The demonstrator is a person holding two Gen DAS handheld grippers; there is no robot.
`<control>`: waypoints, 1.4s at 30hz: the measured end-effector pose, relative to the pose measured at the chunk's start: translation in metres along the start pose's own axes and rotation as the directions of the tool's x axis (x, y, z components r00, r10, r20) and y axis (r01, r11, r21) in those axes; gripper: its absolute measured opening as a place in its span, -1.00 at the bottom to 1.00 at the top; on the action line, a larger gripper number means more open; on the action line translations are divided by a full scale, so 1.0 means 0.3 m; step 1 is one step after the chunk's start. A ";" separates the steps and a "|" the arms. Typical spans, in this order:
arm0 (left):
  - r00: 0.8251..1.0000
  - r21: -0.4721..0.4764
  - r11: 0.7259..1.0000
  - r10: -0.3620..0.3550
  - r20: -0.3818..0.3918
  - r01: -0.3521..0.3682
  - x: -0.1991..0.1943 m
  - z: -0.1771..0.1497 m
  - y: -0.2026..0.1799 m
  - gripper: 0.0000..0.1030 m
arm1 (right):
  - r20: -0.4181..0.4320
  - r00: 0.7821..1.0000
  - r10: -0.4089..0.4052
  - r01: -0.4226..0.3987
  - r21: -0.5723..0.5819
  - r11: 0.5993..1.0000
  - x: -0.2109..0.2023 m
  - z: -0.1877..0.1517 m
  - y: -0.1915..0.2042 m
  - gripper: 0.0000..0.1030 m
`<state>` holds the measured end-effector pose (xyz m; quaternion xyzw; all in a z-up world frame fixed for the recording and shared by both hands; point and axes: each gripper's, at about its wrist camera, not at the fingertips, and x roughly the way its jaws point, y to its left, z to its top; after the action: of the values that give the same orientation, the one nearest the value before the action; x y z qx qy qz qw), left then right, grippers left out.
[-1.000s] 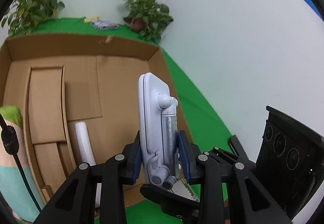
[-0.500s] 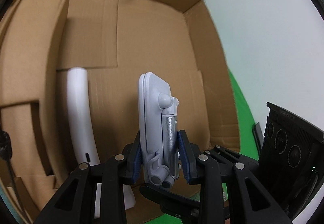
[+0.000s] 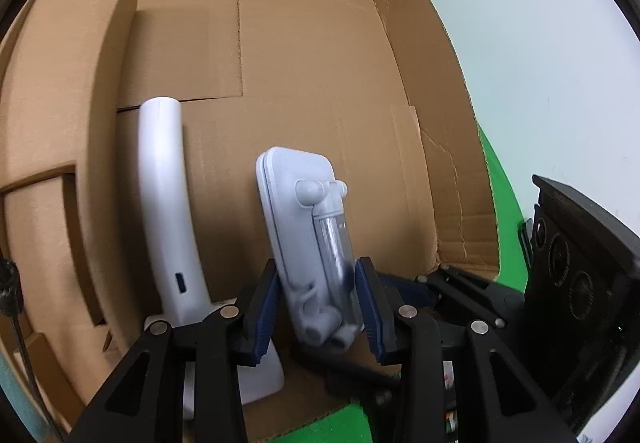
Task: Organize objects
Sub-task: 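Lower the phone stand beside the fan, open both grippers and withdraw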
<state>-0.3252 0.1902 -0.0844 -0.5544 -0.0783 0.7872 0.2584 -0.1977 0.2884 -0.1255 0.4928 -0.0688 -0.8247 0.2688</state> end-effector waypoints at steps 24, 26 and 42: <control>0.979 0.019 0.997 0.070 0.191 -0.075 -0.319 -0.141 0.088 -0.33 | -0.036 0.990 -0.135 0.133 -0.052 0.990 0.026 -0.053 0.058 0.11; 0.978 0.023 0.997 0.070 0.199 -0.076 -0.332 -0.161 0.086 -0.33 | -0.032 0.986 -0.163 0.161 -0.069 0.985 0.041 -0.094 0.085 0.03; 0.612 -0.060 0.825 0.464 0.641 -0.562 -0.568 -0.608 -0.078 0.99 | 0.345 0.892 -0.292 0.289 0.062 0.955 -0.300 -0.318 0.134 0.99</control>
<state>-0.1082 0.0962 -0.0009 -0.2362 0.0604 0.9696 0.0203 -0.0681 0.3147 -0.0886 0.3440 -0.0450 -0.9297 0.1237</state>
